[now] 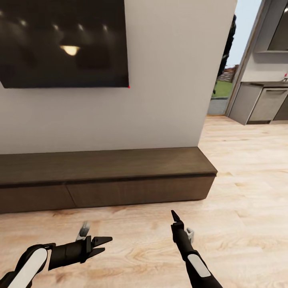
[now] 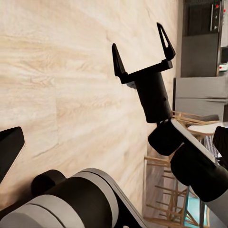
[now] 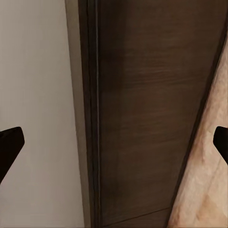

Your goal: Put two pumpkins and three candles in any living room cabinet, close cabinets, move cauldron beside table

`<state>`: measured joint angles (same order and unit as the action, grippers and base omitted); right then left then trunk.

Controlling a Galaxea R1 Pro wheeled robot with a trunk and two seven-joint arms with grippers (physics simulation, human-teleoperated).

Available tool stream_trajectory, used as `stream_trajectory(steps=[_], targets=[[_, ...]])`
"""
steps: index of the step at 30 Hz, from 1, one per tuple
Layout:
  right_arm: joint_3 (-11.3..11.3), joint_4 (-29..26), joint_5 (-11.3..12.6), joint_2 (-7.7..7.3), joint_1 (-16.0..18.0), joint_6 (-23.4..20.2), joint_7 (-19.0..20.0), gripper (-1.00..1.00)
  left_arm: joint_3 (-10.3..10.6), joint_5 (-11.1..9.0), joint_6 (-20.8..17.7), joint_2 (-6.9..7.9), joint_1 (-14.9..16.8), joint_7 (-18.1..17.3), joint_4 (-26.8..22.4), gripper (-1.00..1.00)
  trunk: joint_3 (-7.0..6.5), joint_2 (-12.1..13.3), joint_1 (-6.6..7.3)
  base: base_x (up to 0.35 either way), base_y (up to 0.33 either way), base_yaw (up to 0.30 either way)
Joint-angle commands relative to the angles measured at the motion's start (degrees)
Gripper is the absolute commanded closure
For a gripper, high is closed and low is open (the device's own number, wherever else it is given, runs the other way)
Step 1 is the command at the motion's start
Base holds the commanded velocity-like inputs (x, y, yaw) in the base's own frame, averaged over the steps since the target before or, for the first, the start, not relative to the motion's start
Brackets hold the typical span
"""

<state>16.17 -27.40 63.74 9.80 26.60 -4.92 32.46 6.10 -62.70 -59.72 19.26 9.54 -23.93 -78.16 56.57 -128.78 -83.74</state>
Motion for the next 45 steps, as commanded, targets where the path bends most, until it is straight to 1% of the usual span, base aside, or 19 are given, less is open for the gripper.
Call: stream_trajectory(steps=[1, 8, 15, 34, 38, 40, 45], targets=[[0.24, 0.0, 0.56, 0.05, 0.03, -0.52, 0.23, -1.0, 0.05, 0.38, -0.05, 0.02, 0.04, -0.49, 0.03, -1.0, 0.05, -0.02, -0.02, 0.313, 0.121, 0.0], [0.26, -0.01, 0.57, -0.09, 0.03, -0.57, 0.23, -1.0, 0.12, 0.38, -0.05, -0.06, 0.04, -0.47, 0.03, -1.0, 0.05, -0.02, -0.02, 0.313, 0.121, 0.0], [0.19, 0.04, 0.53, 0.0, 0.03, -0.62, 0.22, -1.0, 0.64, 0.38, 0.04, -0.1, 0.04, -0.44, 0.04, -1.0, 0.05, -0.02, -0.02, 0.314, 0.121, 0.0], [0.09, 0.07, 0.51, -0.04, 0.03, -0.62, 0.39, -1.0, 0.75, 0.39, 0.04, -0.1, 0.04, -0.42, 0.04, -1.0, 0.05, -0.02, -0.02, 0.311, 0.095, 0.0], [-0.06, 0.27, 0.51, -0.27, 0.03, -0.62, 1.7, -1.0, 0.75, 0.38, 0.04, -0.1, 0.04, -0.48, 0.1, -1.0, 0.05, -0.02, -0.02, 0.135, 0.007, 0.0], [-0.07, 1.22, 0.51, -0.34, 0.03, -0.62, 2.51, -1.0, 0.75, 0.38, 0.04, -0.1, 0.04, -0.49, 0.08, -1.0, 0.05, -0.02, -0.02, 0.034, 0.002, 0.0], [-0.01, 2.91, 0.43, -0.46, 0.06, -0.62, 3.06, -1.0, 0.75, 0.31, -0.02, -0.17, 0.04, -0.5, 0.06, -1.0, 0.05, -0.02, -0.02, 0.008, 0.0, 0.0]])
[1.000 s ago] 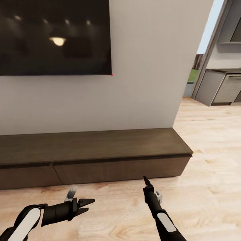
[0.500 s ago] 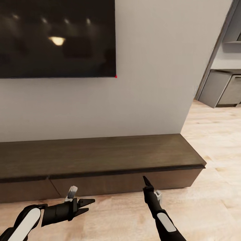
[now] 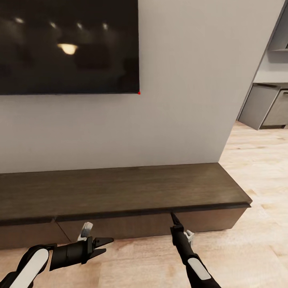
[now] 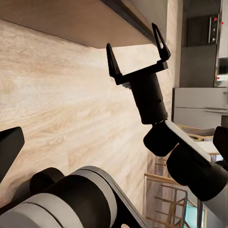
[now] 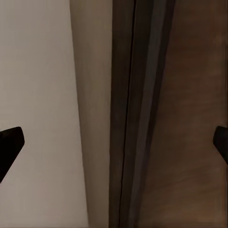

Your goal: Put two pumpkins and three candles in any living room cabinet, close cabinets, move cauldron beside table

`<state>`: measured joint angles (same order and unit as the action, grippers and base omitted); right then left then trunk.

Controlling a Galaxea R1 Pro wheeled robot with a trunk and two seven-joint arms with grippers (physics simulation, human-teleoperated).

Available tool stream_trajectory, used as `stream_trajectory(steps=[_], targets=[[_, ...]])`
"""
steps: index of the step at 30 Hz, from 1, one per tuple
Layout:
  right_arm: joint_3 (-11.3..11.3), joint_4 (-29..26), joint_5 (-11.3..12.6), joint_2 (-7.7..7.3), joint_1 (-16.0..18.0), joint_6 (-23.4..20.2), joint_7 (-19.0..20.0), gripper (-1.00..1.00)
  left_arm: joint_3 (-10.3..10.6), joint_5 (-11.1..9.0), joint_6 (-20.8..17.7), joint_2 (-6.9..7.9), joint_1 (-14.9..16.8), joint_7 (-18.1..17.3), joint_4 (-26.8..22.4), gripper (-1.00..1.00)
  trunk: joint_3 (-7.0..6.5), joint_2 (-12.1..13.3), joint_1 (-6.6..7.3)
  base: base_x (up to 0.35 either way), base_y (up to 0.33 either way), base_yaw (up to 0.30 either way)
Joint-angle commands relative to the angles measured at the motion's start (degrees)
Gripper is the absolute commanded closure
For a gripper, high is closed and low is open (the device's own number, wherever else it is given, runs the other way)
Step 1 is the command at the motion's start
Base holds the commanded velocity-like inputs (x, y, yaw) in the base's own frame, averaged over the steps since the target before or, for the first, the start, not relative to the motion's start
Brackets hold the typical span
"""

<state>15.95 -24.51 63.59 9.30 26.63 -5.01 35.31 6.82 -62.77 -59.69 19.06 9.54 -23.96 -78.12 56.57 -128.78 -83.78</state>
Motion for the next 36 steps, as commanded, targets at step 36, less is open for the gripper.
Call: stream_trajectory(steps=[36], targets=[[-0.22, 0.25, -0.13, 0.01, 0.0, -0.53, 5.03, -1.0, 0.91, 0.44, -0.07, -0.51, 0.04, -0.47, -0.01, -1.0, 2.74, -6.04, -3.28, 0.015, 0.0, 0.0]])
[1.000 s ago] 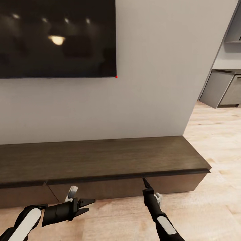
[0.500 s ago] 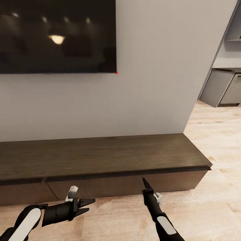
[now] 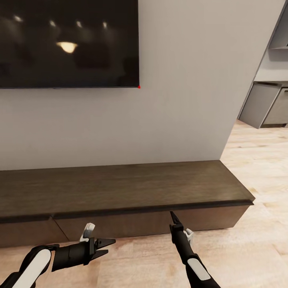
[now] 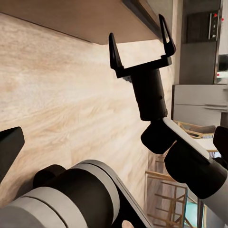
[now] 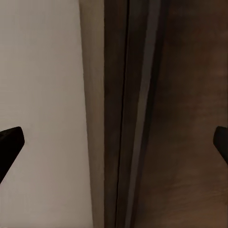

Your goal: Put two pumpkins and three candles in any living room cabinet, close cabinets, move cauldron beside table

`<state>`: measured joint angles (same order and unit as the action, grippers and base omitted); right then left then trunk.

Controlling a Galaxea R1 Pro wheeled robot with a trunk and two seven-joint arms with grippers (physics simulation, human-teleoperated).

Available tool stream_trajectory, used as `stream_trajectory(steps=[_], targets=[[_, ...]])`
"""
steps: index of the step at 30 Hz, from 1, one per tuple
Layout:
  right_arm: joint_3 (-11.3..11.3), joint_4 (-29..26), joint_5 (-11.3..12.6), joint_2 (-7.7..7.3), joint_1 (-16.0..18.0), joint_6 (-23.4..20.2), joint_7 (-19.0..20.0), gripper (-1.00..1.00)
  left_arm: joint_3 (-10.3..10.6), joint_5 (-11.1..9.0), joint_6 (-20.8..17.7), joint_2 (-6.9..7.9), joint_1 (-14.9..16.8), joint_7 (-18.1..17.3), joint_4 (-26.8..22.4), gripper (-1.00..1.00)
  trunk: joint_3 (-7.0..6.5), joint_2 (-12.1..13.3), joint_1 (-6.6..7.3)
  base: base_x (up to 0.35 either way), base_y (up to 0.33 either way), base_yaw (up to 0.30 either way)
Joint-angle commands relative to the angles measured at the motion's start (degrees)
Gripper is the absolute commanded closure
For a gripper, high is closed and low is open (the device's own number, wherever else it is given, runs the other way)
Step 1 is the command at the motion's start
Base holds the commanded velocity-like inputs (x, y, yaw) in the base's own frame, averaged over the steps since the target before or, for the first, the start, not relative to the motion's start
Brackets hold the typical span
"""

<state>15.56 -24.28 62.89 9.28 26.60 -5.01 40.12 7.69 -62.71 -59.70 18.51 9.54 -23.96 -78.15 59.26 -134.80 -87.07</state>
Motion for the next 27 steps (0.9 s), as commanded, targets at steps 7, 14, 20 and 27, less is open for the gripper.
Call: stream_trajectory(steps=[7, 14, 20, 27], targets=[[0.17, 0.02, 0.57, 0.03, 0.03, -0.53, 0.29, -1.0, 0.9, 0.39, 0.01, 0.03, 0.04, -0.47, 0.01, -1.0, 0.05, -0.02, 0.01, 0.048, 0.0, 0.0], [0.17, 0.02, 0.57, 0.03, 0.03, -0.5, 0.23, -1.0, 1.18, 0.39, 0.02, -0.01, 0.04, -0.47, 0.01, -1.0, 0.05, -0.02, 0.01, 0.047, 0.0, 0.0], [0.17, 0.02, 0.51, 0.03, 0.03, -0.5, 0.23, -1.0, 1.13, 0.39, 0.02, -0.12, 0.04, -0.47, 0.01, -1.0, 0.05, -0.02, 0.01, 0.007, 0.0, 0.0], [0.17, 0.02, 0.48, 0.03, 0.03, -0.46, 0.23, -1.0, 1.17, 0.37, 0.02, -0.14, 0.04, -0.47, 0.01, -1.0, 0.77, -1.62, -0.87, 0.0, 0.0, 0.0]])
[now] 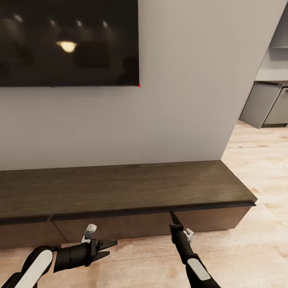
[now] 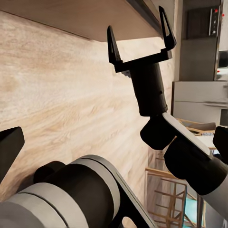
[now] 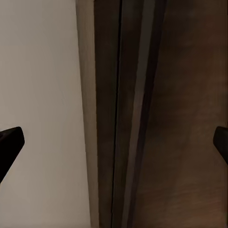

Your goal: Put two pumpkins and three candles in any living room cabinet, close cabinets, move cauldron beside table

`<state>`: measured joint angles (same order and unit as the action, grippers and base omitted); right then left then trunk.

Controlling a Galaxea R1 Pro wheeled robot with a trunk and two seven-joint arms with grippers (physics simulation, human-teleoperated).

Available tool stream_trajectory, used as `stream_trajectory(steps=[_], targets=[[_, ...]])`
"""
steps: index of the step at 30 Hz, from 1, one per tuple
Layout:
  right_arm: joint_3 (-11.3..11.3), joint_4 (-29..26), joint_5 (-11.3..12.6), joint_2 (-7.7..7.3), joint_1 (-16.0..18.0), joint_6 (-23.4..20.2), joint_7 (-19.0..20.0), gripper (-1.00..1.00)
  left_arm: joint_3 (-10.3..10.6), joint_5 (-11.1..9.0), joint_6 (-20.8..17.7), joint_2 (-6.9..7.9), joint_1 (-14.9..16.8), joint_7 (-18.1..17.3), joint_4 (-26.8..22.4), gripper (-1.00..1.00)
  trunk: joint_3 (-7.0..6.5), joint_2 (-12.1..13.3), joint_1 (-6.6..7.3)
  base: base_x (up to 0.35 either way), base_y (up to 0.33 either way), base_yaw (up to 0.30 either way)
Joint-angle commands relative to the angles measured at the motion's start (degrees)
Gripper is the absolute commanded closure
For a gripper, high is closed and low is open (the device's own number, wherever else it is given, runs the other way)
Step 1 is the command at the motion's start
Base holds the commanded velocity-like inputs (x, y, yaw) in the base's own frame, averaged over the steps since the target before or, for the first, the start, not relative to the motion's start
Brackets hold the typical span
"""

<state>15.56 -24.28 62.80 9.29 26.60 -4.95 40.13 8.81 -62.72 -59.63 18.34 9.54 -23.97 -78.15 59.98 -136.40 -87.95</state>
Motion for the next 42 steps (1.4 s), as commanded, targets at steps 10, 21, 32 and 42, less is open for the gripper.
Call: stream_trajectory(steps=[10, 21, 32, 42], targets=[[0.16, 0.02, 0.55, 0.03, 0.03, -0.5, 0.22, -1.0, 0.06, 0.37, -0.05, 0.03, 0.04, -0.47, 0.01, -1.0, 1.84, -4.03, -2.19, 0.0, 0.0, 0.0], [-2.05, 0.02, -2.55, -0.03, 0.04, -0.51, 0.26, -1.0, 0.13, 0.4, -0.05, -0.59, 0.04, -0.47, -0.03, -1.0, 1.84, -4.03, -2.19, 0.0, 0.0, 0.0], [-3.51, 0.02, -3.56, -0.04, 0.05, -0.5, 0.26, -1.0, 0.4, 0.4, -0.05, -0.76, 0.04, -0.47, -0.04, -1.0, 1.84, -4.03, -2.19, 0.036, 0.0, 0.0], [-3.52, 0.02, -3.57, 0.02, 0.04, -0.41, 0.3, -1.0, 0.49, 0.4, 0.03, -0.8, 0.03, -0.47, -0.07, -1.0, 1.84, -4.03, -2.19, 0.07, 0.0, 0.0]])
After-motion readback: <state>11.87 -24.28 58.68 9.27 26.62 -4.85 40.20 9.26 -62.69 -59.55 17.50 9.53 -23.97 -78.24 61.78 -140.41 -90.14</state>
